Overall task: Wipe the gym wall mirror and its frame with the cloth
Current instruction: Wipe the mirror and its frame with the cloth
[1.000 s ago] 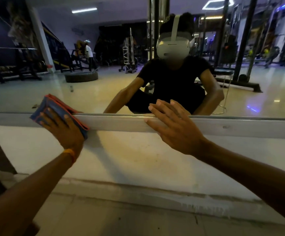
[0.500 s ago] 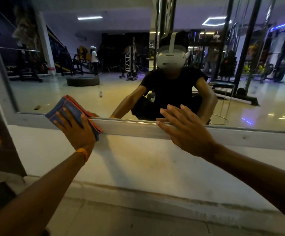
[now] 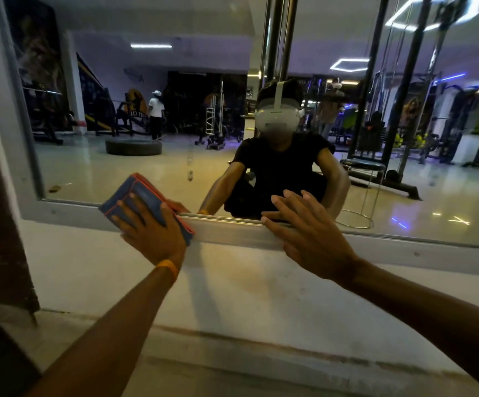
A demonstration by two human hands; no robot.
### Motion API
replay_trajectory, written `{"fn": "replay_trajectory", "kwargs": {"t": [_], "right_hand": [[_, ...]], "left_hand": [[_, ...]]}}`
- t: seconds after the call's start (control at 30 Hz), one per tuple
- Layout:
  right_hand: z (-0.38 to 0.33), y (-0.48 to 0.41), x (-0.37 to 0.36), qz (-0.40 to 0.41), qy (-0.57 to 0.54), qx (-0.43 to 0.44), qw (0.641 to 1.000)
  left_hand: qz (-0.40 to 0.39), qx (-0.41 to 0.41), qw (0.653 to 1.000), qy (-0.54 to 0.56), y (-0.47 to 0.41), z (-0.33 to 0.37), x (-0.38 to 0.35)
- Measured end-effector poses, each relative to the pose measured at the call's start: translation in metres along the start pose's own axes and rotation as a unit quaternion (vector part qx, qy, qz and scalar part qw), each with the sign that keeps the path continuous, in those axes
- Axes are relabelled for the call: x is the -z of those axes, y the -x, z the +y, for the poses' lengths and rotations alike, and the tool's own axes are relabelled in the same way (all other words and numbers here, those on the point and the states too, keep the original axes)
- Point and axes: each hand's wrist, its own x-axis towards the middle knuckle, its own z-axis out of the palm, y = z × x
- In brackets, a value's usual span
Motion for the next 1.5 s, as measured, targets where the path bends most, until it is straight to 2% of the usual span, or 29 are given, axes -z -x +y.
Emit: {"fn": "replay_trajectory", "kwargs": {"t": [0.07,0.2,0.33,0.4,0.57,0.67,0.8,0.87,1.03,1.17,1.23,1.37,1.5], "right_hand": [[0.001,-0.008,0.002,0.003,0.010,0.008,1.000],[0.000,-0.034,0.005,0.007,0.019,0.057,0.998],[-0.007,-0.037,-0.001,0.017,0.025,0.025,0.999],[-0.009,-0.030,-0.008,0.028,0.033,0.030,0.999],[-0.009,-0.029,-0.022,0.073,0.031,0.028,0.996],[-0.014,-0.028,-0.028,0.093,0.022,0.021,0.995],[-0.018,-0.030,-0.032,0.097,0.022,0.044,0.994],[-0.019,-0.032,-0.033,0.100,0.014,0.033,0.994],[-0.015,-0.032,-0.038,0.109,0.001,0.042,0.993],[-0.017,-0.032,-0.040,0.095,0.001,0.033,0.995],[-0.020,-0.032,-0.038,0.093,-0.010,0.020,0.995],[-0.029,-0.032,-0.031,0.095,-0.018,0.026,0.995],[-0.022,-0.036,-0.025,0.086,0.007,0.021,0.996]], "left_hand": [[-0.005,0.017,1.000,0.000,-0.009,-0.006,0.005],[-0.063,-0.079,0.995,0.012,0.050,0.012,-0.005],[-0.089,-0.164,0.982,0.009,0.086,0.033,-0.019],[-0.074,-0.152,0.986,0.007,0.064,0.019,-0.012],[0.024,-0.063,0.998,0.002,-0.025,-0.036,0.013],[0.007,-0.033,0.999,0.027,-0.013,-0.029,0.012],[-0.024,-0.127,0.991,0.023,0.065,0.014,-0.016],[-0.013,-0.143,0.989,0.020,0.071,0.016,-0.024],[0.028,-0.036,0.999,0.009,-0.015,-0.028,-0.003],[0.019,0.022,1.000,0.010,-0.065,-0.049,0.024],[0.014,0.016,1.000,0.020,-0.037,-0.035,0.014],[0.003,-0.052,0.998,0.025,0.054,0.023,-0.021],[-0.020,-0.111,0.993,0.024,0.052,0.015,-0.017]]}}
